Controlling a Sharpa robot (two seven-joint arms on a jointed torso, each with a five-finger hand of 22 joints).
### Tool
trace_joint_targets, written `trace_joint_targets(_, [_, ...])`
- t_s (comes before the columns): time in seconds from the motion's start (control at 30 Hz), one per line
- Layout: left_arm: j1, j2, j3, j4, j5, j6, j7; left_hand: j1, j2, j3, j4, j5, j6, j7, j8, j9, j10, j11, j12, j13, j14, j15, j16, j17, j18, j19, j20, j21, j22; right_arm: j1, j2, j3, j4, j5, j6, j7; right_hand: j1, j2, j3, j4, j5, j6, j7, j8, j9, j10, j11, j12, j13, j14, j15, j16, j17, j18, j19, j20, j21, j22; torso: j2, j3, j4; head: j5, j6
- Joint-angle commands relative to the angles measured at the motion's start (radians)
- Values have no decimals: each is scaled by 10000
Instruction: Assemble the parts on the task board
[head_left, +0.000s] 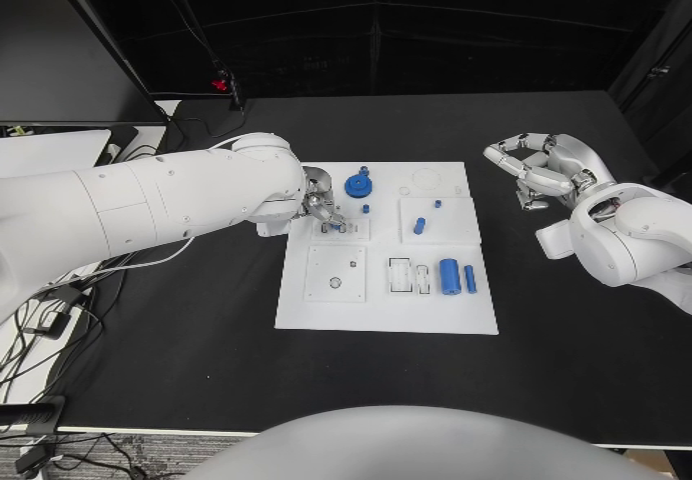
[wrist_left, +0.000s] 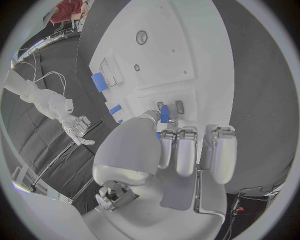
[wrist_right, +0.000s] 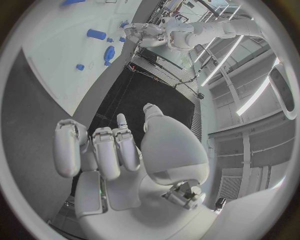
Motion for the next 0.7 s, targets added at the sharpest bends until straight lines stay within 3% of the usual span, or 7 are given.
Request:
trace_joint_targets(0.03, [1,14,7,-21,29,172,-38,1,76,187,-115,-52,-26,-68,27,-6,1081,-29,-25,2607,1064,-58,8,2635,-142,1045,-46,32,2631,10,11,5,21,-13,12,85,27,47,-58,-22,-13,-39,648,40,-17,1058,77,24,2629,1021,67,25,2632,169,-60,32,-53,2000,-5,-3,-6,21,-6])
trace_joint_targets(0.7, [-25,135,7,-109,30,283,27,-26,99,206,-113,-76,-40,-62,17,-2,1081,-24,-25,2607,1064,-54,8,2635,-142,1045,-45,32,2631,9,24,4,10,-13,13,73,27,47,-58,-22,-13,-39,648,40,-17,1058,77,24,2629,1021,67,25,2632,169,-60,32,-53,2000,-2,-1,-9,22,-23])
